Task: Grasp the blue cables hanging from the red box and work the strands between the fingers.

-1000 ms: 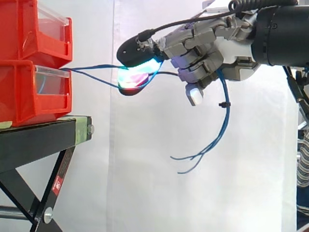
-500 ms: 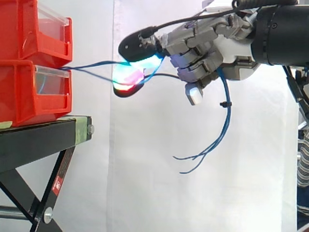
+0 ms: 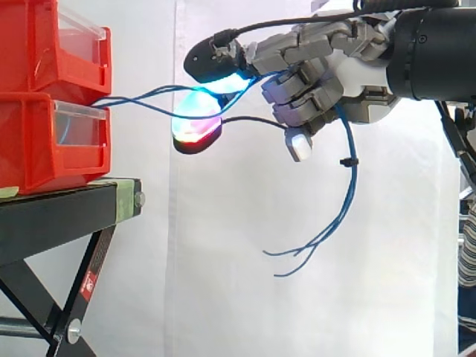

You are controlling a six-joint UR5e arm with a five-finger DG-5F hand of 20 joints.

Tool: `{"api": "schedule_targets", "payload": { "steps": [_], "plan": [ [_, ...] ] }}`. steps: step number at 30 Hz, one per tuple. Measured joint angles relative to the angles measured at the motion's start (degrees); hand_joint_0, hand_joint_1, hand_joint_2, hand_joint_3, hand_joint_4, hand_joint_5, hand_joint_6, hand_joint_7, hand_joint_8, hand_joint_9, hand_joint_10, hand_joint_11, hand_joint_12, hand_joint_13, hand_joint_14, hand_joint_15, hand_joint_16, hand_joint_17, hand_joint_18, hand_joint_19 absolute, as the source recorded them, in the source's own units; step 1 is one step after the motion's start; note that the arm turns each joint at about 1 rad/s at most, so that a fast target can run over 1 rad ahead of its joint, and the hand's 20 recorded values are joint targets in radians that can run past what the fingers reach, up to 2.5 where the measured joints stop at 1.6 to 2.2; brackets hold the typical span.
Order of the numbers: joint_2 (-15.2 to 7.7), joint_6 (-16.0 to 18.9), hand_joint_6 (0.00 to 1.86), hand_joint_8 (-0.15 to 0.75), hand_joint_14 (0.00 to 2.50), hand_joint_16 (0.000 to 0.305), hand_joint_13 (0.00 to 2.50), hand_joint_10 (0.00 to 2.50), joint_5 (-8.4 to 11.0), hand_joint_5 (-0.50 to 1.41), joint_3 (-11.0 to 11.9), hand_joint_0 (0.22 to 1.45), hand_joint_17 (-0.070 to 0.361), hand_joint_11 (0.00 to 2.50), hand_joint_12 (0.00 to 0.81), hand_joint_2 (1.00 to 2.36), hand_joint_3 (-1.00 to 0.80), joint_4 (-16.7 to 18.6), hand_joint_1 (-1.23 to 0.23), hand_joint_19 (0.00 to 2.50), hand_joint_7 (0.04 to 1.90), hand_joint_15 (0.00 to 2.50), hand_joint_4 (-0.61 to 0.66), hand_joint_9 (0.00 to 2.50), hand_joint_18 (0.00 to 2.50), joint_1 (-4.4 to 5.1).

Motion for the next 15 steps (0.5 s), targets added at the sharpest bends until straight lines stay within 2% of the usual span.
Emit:
{"api": "schedule_targets", "payload": {
  "steps": [1, 3, 6, 13, 15],
  "plan": [
    [0.0, 0.0, 0.02, 0.532, 2.50, 0.243, 1.96, 2.50, 0.00, 0.53, 0.0, 0.91, 0.182, 2.50, 0.684, 1.00, -0.19, 0.0, -0.72, 0.60, 1.13, 1.71, 0.36, 1.78, 2.50, 0.01],
    [0.0, 0.0, 0.02, 0.532, 2.50, 0.243, 1.96, 2.50, 0.04, 0.49, 0.0, 0.86, 0.182, 2.50, 0.684, 1.01, -0.33, 0.0, -0.68, 0.60, 1.14, 1.71, 0.33, 1.78, 2.50, 0.01],
    [0.0, 0.0, 0.02, 0.532, 2.50, 0.243, 1.96, 2.50, 0.18, 0.45, 0.0, 0.86, 0.182, 2.50, 0.684, 1.01, -0.47, 0.0, -0.69, 0.60, 1.15, 1.71, 0.33, 1.78, 2.50, -0.02],
    [0.0, 0.2, 0.02, 0.532, 2.50, 0.243, 1.96, 2.50, -0.08, 0.42, 0.0, 0.94, 0.182, 2.50, 0.684, 1.01, -0.45, -0.2, -0.72, 0.60, 1.17, 1.71, 0.30, 1.78, 2.50, -0.32],
    [0.0, 0.1, 0.02, 0.532, 2.50, 0.243, 1.96, 2.50, -0.14, 0.42, 0.0, 0.92, 0.182, 2.50, 0.684, 1.01, -0.47, -0.1, -0.71, 0.60, 1.17, 1.71, 0.30, 1.78, 2.50, -0.37]
  ]
}}
